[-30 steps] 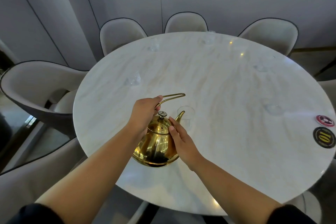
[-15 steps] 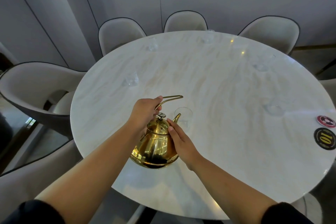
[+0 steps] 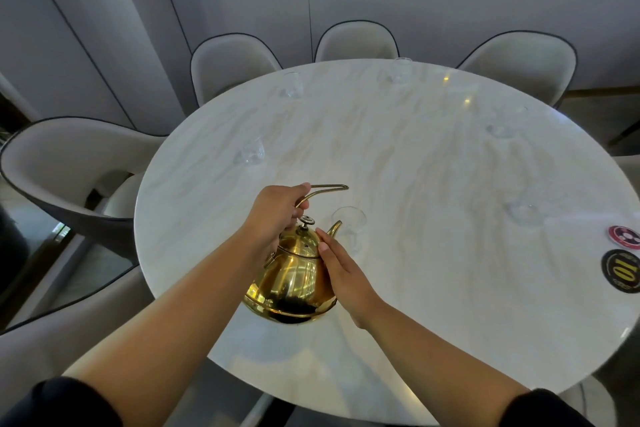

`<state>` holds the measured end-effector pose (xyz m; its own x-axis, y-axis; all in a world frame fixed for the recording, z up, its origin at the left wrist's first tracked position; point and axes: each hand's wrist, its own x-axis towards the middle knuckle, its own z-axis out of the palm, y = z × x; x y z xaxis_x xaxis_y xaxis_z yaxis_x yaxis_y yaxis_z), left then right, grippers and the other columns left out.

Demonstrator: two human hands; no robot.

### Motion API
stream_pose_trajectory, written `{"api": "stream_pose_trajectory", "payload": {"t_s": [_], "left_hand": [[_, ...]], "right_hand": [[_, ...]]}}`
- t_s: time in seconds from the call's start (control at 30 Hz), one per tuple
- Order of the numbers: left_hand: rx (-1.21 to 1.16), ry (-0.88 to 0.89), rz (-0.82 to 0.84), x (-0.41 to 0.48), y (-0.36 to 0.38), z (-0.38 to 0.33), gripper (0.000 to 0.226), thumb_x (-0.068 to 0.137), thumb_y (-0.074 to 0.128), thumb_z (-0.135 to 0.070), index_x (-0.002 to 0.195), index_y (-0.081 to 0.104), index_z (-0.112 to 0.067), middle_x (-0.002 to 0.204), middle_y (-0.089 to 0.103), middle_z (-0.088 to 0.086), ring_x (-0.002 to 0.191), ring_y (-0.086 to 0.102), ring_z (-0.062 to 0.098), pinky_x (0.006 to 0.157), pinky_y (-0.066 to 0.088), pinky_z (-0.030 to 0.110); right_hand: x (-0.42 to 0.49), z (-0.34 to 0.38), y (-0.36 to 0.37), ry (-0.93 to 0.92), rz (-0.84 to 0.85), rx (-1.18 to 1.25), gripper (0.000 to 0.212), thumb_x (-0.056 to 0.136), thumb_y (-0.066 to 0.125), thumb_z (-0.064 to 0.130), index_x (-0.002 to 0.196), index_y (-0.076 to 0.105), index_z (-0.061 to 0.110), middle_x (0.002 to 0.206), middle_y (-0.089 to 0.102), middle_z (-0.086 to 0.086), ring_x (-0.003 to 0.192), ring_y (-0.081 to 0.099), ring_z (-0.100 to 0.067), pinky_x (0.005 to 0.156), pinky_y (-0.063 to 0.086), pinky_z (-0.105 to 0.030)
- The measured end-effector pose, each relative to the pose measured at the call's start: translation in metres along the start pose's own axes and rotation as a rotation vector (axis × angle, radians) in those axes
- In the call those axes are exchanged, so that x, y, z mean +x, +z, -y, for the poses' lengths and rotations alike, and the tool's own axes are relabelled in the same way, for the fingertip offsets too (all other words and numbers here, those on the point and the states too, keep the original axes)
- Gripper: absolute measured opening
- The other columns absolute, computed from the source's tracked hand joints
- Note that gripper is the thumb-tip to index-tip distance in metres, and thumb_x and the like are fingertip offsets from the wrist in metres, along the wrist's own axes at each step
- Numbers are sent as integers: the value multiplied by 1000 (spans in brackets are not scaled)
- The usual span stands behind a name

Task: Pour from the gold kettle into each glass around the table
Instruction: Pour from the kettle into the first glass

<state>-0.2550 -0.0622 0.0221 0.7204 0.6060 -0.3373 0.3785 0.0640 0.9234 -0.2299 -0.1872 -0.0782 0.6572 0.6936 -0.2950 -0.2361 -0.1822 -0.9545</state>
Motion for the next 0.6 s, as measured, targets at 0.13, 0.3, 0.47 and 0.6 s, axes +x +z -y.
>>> {"api": "stream_pose_trajectory", "payload": {"t_s": [0.13, 0.3, 0.47, 0.6], "left_hand": [[7, -10, 2, 0, 1, -2, 37, 93, 55, -30, 62, 52, -10, 35, 39, -10, 28, 25, 3, 34, 24, 13], [-16, -6, 8, -2, 1, -4, 34, 93, 55, -27, 64, 52, -10, 40, 41, -7, 29, 26, 3, 33, 24, 13], [7, -13, 23, -3, 1, -6, 34, 94, 55, -28, 65, 53, -10, 34, 40, -10, 28, 26, 3, 34, 25, 14], [32, -10, 24, -4, 2, -8, 34, 94, 55, -29, 66, 53, -10, 33, 40, -10, 28, 28, 3, 38, 26, 16]], "right_hand": [[0, 0, 0, 1, 3, -4, 40, 99, 33, 48, 139, 38, 44, 127, 46, 15, 114, 45, -5, 76, 42, -9], [-2, 2, 1, -5, 8, -6, 39, 99, 33, 48, 138, 39, 44, 126, 46, 16, 113, 46, -4, 78, 42, -10], [-5, 3, 1, -12, 13, 4, 38, 100, 31, 46, 137, 39, 44, 127, 45, 16, 116, 44, -5, 76, 41, -7], [-6, 4, 2, -11, 13, 14, 36, 100, 32, 47, 135, 39, 46, 126, 46, 17, 117, 45, -5, 79, 40, -8]]}}
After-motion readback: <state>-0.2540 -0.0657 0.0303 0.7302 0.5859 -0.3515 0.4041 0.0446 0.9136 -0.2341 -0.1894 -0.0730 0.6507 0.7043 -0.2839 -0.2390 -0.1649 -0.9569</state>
